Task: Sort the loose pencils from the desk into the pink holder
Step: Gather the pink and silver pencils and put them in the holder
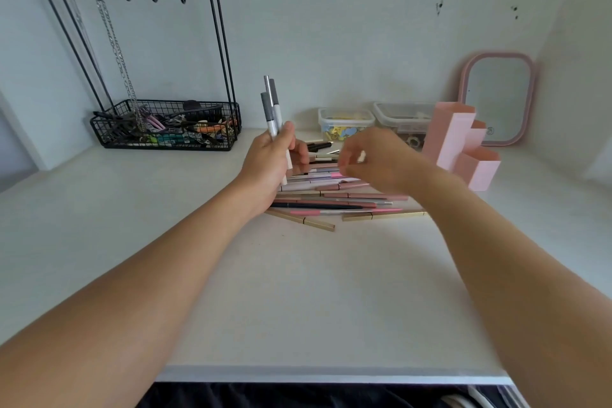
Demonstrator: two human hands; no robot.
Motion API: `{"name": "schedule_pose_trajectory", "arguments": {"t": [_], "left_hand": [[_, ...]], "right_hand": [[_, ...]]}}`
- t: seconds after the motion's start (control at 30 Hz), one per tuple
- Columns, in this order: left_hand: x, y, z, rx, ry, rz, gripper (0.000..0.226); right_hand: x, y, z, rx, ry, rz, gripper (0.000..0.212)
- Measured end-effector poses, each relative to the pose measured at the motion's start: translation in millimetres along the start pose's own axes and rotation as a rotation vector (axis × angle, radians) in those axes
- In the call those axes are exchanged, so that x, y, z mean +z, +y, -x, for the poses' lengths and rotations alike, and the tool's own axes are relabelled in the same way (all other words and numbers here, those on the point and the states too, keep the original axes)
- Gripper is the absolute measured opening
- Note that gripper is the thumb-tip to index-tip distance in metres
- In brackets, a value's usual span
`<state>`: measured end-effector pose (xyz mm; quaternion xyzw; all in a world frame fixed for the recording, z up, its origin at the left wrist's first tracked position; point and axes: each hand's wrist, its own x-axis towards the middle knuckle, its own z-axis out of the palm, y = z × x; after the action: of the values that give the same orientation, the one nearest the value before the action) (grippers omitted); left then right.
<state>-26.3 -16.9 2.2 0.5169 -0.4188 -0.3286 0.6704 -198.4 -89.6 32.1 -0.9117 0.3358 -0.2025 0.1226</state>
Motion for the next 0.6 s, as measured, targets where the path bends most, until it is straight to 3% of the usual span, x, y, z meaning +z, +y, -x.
{"name": "schedule_pose_trajectory", "arguments": {"t": [0.1,0.23,0.37,0.6], "left_hand": [[-2.6,0.6,2.1,-0.011,-0.033,0.018,0.032],[-5.0,2.9,2.0,-0.018,0.006,-0.044,0.023],[-5.2,4.2,2.2,-0.048,0.010,-0.031,0.042],[-2.9,4.8,5.7,-0.065,0.019,-0.056,0.051]], "right_hand": [[-18.3,18.5,7.2,0.082,-0.140,0.140,0.006],[-19.3,32.6,7.5,0.156,-0.196,0.156,0.010],[-13.7,33.0,5.2,0.148,-0.206,0.178,0.008],[-22.7,38.0,6.1,0.158,-0.176,0.144,0.008]]}}
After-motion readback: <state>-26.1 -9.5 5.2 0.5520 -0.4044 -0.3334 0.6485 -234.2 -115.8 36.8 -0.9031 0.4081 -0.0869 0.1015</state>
